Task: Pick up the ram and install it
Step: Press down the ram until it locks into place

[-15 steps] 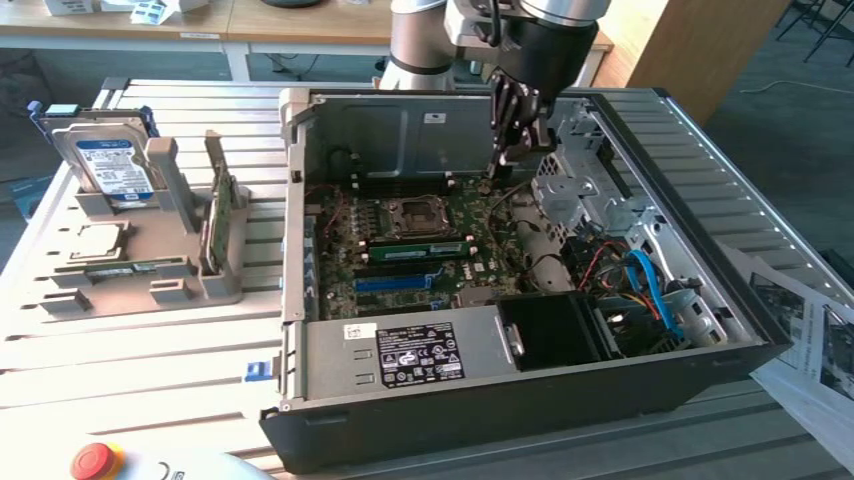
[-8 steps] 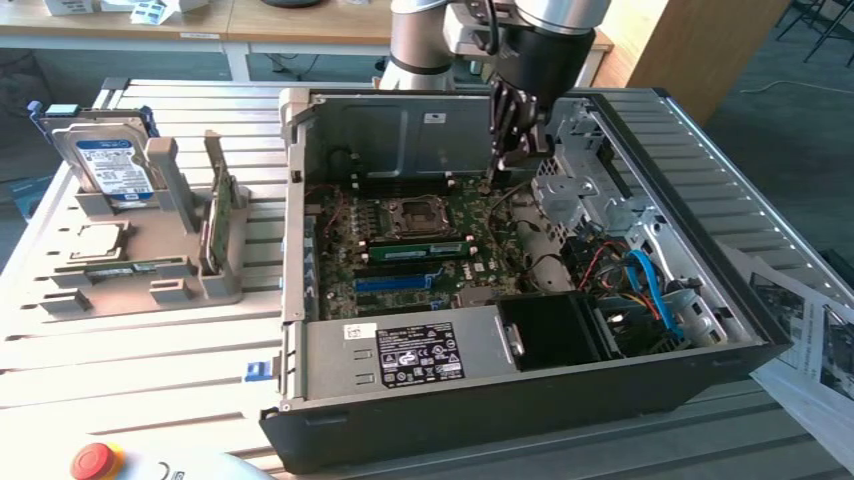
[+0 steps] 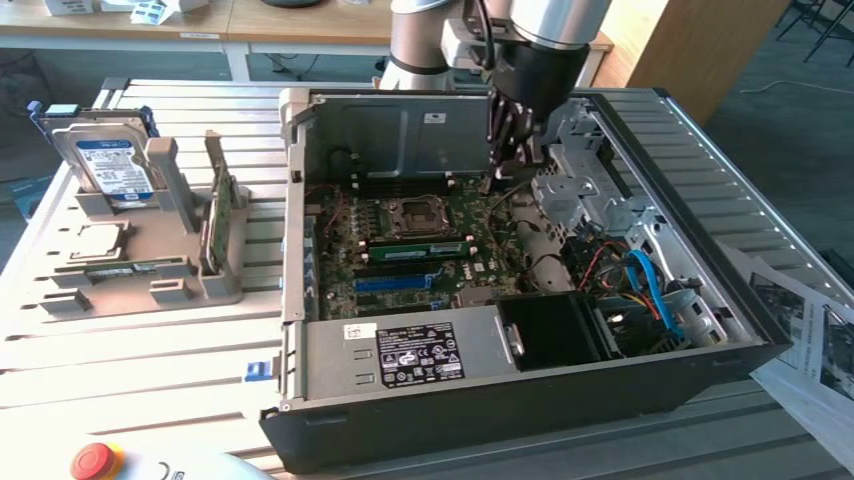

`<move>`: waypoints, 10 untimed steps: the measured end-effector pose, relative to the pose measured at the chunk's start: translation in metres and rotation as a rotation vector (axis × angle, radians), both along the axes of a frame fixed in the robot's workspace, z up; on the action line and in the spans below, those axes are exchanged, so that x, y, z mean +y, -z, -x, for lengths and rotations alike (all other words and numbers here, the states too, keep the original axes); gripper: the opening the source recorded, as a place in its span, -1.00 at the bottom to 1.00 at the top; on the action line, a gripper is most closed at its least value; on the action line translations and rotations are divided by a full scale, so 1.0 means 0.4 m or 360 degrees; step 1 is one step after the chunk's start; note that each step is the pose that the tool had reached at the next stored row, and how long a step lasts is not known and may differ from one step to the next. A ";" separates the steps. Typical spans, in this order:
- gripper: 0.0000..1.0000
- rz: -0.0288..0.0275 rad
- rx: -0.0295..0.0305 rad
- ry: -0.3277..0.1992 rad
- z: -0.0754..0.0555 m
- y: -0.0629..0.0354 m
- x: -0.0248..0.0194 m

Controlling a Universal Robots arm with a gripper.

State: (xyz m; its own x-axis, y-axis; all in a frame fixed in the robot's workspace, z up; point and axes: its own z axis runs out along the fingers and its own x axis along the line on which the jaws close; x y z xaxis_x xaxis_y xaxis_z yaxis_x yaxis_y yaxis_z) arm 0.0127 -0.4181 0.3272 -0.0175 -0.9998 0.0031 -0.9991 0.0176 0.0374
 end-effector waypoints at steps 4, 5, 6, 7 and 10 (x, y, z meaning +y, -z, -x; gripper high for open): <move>-0.80 0.00002 0.00001 0.0000 0.000 0.013 0.000; -0.80 0.00003 0.00001 0.0000 0.000 0.016 0.000; -0.80 0.00003 0.00001 0.0000 0.000 0.019 0.000; -0.80 0.00002 0.00000 0.0000 0.000 0.021 0.000; -0.80 0.00001 0.00000 0.0000 0.000 0.028 0.000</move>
State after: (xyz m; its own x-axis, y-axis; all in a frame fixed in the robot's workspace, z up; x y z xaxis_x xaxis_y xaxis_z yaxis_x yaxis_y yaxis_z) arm 0.0127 -0.4181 0.3158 -0.0175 -0.9998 0.0032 -0.9991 0.0176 0.0375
